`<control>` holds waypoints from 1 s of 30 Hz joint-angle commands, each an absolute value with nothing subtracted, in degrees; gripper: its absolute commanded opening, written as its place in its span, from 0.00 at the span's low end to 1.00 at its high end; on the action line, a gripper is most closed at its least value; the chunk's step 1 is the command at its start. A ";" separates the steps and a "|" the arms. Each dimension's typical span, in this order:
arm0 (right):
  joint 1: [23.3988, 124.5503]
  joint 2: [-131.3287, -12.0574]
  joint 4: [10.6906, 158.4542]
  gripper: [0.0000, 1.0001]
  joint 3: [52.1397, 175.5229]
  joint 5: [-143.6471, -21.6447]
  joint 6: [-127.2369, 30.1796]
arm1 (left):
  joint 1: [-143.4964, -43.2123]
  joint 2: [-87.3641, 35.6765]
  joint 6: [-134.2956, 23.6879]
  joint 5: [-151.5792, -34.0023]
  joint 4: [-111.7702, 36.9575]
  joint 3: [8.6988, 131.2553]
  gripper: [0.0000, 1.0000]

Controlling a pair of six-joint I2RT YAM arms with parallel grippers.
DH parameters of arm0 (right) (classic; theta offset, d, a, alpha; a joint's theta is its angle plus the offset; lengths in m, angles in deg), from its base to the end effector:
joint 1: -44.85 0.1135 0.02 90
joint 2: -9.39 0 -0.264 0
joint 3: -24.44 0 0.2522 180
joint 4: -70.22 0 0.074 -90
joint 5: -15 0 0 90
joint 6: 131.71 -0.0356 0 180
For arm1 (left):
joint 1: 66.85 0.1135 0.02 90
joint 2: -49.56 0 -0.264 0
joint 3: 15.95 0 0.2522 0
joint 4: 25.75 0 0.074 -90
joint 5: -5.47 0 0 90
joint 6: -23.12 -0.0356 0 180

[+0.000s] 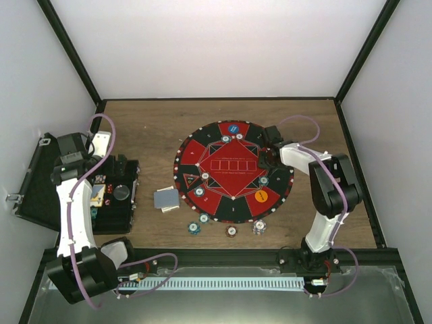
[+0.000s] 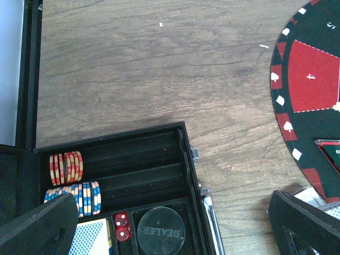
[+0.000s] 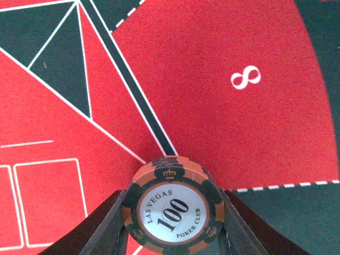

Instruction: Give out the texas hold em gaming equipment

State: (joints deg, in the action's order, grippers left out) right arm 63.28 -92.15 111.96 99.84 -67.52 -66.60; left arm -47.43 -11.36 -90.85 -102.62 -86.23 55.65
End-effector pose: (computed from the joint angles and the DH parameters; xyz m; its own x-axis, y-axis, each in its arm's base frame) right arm 0.3244 0.1032 0.1598 -0.9096 0.1367 -0.3923 0.1277 0.9906 0.0491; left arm 0.2009 0.0591 0.3086 -0.7098 0.1592 -0.6861 0.1766 0.9832 0.0455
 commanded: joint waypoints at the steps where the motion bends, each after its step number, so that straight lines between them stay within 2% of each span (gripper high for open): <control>1: 62.19 -94.85 111.27 0.17 102.45 -67.52 -65.90 | -47.08 -11.81 -90.35 -103.07 -85.26 57.30 1.00; 27: 63.46 -86.53 111.09 0.17 93.05 -69.74 -67.20 | -47.08 -11.79 -90.40 -103.43 -85.50 56.88 1.00; 30: 63.57 -87.04 110.97 0.20 93.08 -70.11 -67.14 | -47.08 -11.62 -90.42 -103.43 -85.54 56.62 1.00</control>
